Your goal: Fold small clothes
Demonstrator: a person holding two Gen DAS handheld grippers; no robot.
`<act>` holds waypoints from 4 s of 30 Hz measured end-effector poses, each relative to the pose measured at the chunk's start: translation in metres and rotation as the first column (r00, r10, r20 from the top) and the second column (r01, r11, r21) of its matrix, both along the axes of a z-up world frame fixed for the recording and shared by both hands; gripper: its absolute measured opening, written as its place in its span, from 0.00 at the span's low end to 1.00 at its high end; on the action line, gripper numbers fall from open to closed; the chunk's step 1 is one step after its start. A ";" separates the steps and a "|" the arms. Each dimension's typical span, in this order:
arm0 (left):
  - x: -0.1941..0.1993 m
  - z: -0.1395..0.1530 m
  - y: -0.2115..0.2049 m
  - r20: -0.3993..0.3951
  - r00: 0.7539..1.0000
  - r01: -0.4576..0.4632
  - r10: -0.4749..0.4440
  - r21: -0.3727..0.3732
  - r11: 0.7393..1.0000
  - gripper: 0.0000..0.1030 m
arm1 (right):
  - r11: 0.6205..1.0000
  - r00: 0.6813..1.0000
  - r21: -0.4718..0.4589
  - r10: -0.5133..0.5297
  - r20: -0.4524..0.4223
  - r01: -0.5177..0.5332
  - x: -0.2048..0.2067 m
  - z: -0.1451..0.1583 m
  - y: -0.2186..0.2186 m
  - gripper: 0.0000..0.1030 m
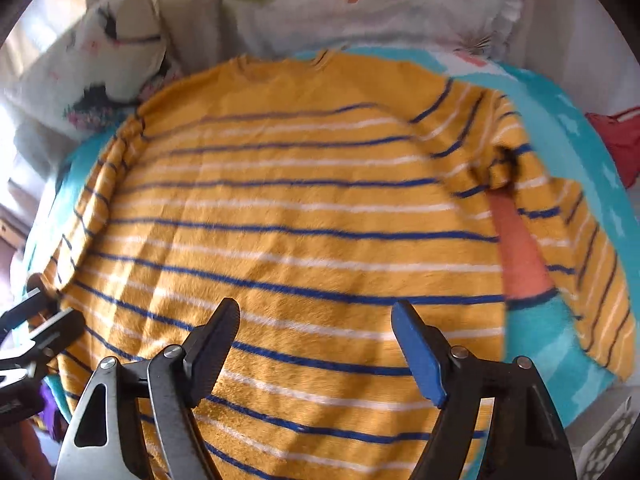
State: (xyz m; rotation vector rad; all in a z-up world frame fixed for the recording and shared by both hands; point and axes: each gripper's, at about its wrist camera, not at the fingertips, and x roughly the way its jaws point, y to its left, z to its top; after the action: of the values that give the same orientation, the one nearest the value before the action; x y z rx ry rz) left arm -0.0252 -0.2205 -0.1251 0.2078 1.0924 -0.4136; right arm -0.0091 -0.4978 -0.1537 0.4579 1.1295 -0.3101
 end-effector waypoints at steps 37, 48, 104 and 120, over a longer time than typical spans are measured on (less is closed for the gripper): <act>0.003 0.033 0.054 0.090 0.916 -0.393 0.392 -0.008 0.920 0.90 | 0.746 0.731 -0.022 -0.646 0.221 0.666 -0.192 0.070 -0.309 0.06; 0.015 0.031 0.118 0.081 0.896 -0.433 0.436 -0.046 0.900 0.90 | 0.998 0.956 0.038 -0.060 0.287 0.051 0.016 0.087 -0.118 0.05; 0.011 0.031 0.324 0.071 0.678 -0.727 0.732 -0.085 0.681 0.90 | 0.600 0.598 0.092 0.747 0.290 -0.795 0.145 0.091 0.281 0.04; 0.049 0.049 0.168 0.116 0.887 -0.438 0.446 -0.089 0.894 0.90 | 0.997 0.987 0.047 0.057 0.149 -0.064 0.096 0.064 -0.121 0.06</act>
State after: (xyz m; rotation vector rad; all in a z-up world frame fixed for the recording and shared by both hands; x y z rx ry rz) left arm 0.0235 -0.0529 -0.0761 -0.0709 0.9577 -0.0194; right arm 0.0869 -0.6188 -0.0899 0.4832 1.0065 -0.1914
